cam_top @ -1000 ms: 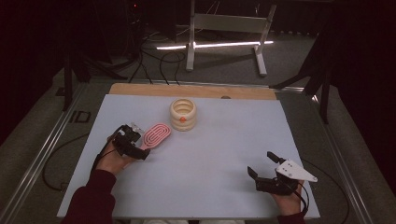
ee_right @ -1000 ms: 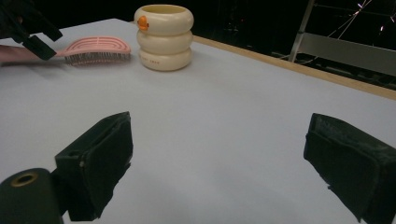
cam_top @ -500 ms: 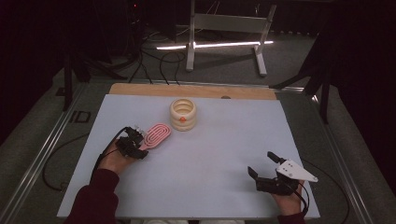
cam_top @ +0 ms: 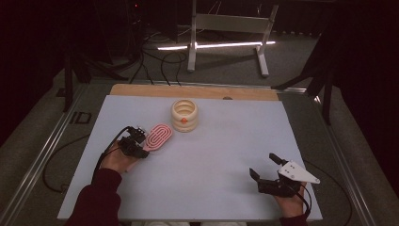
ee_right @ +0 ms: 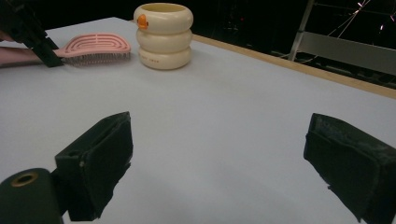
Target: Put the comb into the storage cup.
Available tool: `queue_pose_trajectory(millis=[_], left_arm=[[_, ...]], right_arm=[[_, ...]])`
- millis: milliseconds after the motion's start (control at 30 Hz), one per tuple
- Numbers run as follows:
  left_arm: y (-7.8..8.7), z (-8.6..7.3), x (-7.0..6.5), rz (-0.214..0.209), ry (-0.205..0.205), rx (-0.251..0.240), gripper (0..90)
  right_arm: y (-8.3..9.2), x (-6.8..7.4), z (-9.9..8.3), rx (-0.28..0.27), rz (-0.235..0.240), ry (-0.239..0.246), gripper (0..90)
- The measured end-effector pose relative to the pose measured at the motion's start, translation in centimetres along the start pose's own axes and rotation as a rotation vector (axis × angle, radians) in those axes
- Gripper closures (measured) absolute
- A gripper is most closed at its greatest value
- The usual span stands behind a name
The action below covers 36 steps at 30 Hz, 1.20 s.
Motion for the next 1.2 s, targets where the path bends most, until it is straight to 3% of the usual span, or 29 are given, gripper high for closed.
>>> queue_pose_trajectory(millis=[500, 1200], left_arm=[[-0.22, 0.11, 0.33, 0.046, 0.011, -0.015, 67.5], [0.04, -0.43, 0.78, 0.056, 0.05, -0.041, 70.4]], right_arm=[[-0.09, 0.05, -0.08, 0.005, 0.004, -0.001, 7.7], [-0.19, 0.06, -0.18, 0.011, 0.01, -0.004, 7.7]])
Point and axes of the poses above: each handheld gripper's, and its own axes: y roughly backward along the jaws, z roughly out of its top, x roughly to its left, the point moved 5 cm from there along -y, roughly forward along the jaws, and after that the axes turned 14 degrees about z, right-handed, at the moved point
